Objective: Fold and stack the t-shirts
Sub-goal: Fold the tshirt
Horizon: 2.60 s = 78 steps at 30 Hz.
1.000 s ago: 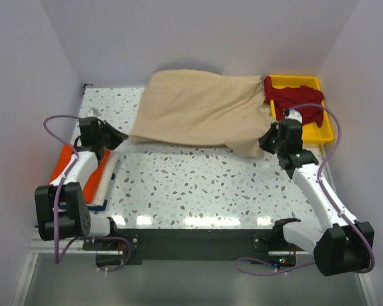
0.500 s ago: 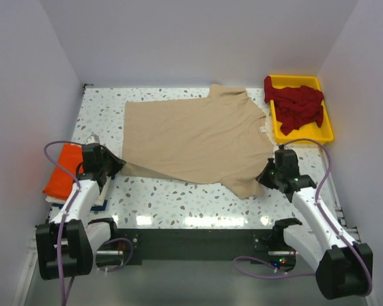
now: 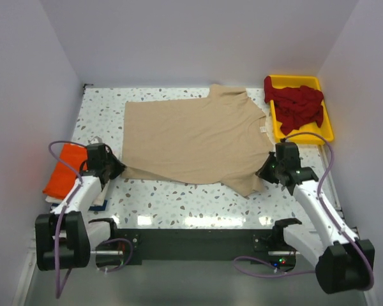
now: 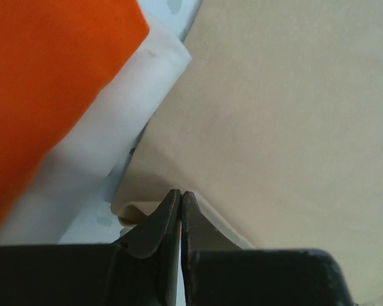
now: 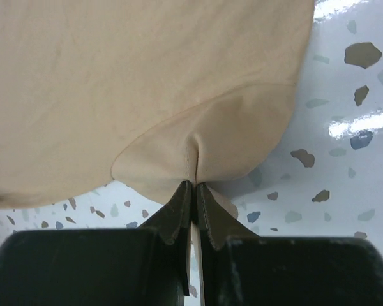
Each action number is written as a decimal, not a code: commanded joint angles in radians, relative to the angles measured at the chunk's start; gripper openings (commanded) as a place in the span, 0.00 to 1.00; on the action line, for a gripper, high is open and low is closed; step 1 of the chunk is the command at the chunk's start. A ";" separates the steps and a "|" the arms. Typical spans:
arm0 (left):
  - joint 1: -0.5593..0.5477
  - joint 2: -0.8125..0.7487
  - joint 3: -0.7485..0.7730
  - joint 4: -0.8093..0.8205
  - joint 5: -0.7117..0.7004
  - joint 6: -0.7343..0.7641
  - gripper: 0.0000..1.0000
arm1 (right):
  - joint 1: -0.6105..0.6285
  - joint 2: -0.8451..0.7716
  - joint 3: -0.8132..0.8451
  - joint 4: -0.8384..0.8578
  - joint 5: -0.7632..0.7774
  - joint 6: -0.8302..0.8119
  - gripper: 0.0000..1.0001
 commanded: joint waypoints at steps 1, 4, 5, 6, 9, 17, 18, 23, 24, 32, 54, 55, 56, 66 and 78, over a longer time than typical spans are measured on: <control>-0.036 0.079 0.115 0.069 -0.051 -0.046 0.00 | 0.000 0.125 0.126 0.109 -0.007 0.000 0.00; -0.059 0.157 0.175 0.078 -0.072 -0.064 0.00 | -0.002 0.266 0.214 0.142 0.013 -0.008 0.00; -0.063 0.176 0.187 0.076 -0.077 -0.069 0.00 | -0.003 0.332 0.232 0.155 0.016 -0.014 0.00; -0.064 0.203 0.206 0.073 -0.078 -0.075 0.00 | -0.002 0.360 0.266 0.163 0.016 -0.014 0.00; -0.066 0.236 0.224 0.079 -0.080 -0.087 0.00 | -0.003 0.461 0.327 0.174 0.013 -0.022 0.00; -0.066 0.308 0.315 0.052 -0.108 -0.092 0.00 | -0.012 0.609 0.458 0.185 -0.004 -0.029 0.00; -0.067 0.325 0.336 0.050 -0.109 -0.093 0.00 | -0.014 0.619 0.481 0.183 -0.010 -0.028 0.00; -0.066 0.366 0.378 0.040 -0.114 -0.096 0.00 | -0.042 0.691 0.533 0.185 -0.033 -0.031 0.00; -0.066 0.371 0.381 0.040 -0.117 -0.098 0.00 | -0.046 0.698 0.545 0.186 -0.044 -0.031 0.00; -0.061 0.386 0.413 0.026 -0.140 -0.095 0.00 | -0.088 0.747 0.579 0.204 -0.077 -0.020 0.00; -0.021 0.417 0.430 0.030 -0.158 -0.099 0.00 | -0.117 0.822 0.665 0.218 -0.117 0.004 0.00; -0.021 0.418 0.431 0.032 -0.157 -0.099 0.00 | -0.117 0.826 0.668 0.217 -0.120 0.006 0.00; -0.021 0.427 0.437 0.030 -0.157 -0.098 0.00 | -0.118 0.834 0.674 0.217 -0.123 0.006 0.00; -0.017 0.484 0.477 0.032 -0.146 -0.093 0.00 | -0.140 0.863 0.697 0.214 -0.148 0.003 0.00; -0.015 0.468 0.516 0.035 -0.115 -0.067 0.50 | -0.143 0.877 0.728 0.202 -0.192 -0.049 0.44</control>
